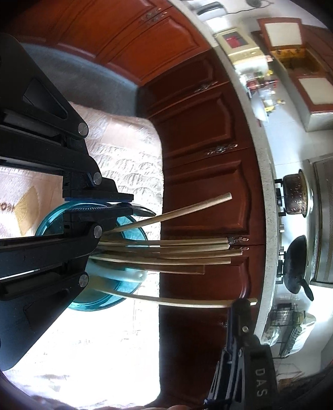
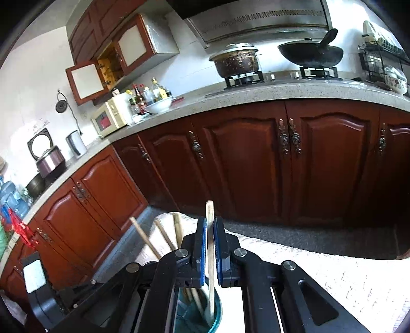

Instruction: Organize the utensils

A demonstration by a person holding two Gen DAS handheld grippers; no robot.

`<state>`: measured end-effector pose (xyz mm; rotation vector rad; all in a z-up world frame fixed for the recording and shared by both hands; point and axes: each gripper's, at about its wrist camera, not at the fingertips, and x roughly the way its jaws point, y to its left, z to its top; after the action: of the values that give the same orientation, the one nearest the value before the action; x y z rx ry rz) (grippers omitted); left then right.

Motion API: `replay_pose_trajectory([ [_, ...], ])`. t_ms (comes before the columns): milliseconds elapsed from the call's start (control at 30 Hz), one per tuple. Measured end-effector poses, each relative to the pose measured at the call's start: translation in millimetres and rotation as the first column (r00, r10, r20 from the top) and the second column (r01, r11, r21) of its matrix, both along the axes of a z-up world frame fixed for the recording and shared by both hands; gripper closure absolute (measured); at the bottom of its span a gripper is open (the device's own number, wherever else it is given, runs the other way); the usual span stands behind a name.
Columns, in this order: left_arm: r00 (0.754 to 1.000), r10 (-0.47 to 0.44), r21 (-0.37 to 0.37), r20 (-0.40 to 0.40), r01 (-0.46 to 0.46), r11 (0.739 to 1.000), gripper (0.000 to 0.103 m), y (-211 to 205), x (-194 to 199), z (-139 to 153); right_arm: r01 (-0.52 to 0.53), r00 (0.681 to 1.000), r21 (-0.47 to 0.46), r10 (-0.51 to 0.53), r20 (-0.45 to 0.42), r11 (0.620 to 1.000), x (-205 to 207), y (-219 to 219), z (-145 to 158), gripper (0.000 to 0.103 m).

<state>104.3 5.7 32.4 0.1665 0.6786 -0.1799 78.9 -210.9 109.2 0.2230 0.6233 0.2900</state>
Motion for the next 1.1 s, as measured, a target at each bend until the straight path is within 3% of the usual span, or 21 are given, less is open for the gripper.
replay_pose_trajectory([
  [133,1.0,-0.004,-0.022,-0.022,0.004,1.0,0.101,2,-2,2,0.036,0.995,-0.018,-0.034,0.096,0.999,-14,3,7,0.098],
  [300,0.999,-0.024,-0.027,-0.034,0.023,0.999,0.097,-1,-9,6,-0.015,1.0,-0.031,0.016,0.024,0.999,-9,16,-11,0.098],
  [433,0.999,-0.023,-0.059,-0.037,0.021,0.998,0.064,3,-15,12,-0.024,0.999,0.02,0.024,-0.038,1.0,-12,9,-22,0.098],
  [467,0.999,-0.02,-0.07,-0.035,0.018,0.997,0.062,4,-17,14,-0.024,0.999,0.021,0.025,-0.043,0.999,-14,8,-24,0.096],
  [533,0.999,-0.014,-0.079,-0.036,0.011,0.997,0.062,6,-21,16,-0.024,0.998,0.012,0.025,-0.052,1.0,-21,7,-28,0.091],
  [667,0.998,-0.002,-0.102,-0.058,-0.004,0.995,0.061,7,-28,18,-0.02,0.998,0.0,0.02,-0.067,1.0,-39,5,-38,0.068],
  [1100,0.998,0.044,-0.086,-0.054,-0.049,0.995,0.06,7,-70,23,0.06,0.993,-0.049,-0.064,-0.1,0.997,-108,1,-62,0.06],
])
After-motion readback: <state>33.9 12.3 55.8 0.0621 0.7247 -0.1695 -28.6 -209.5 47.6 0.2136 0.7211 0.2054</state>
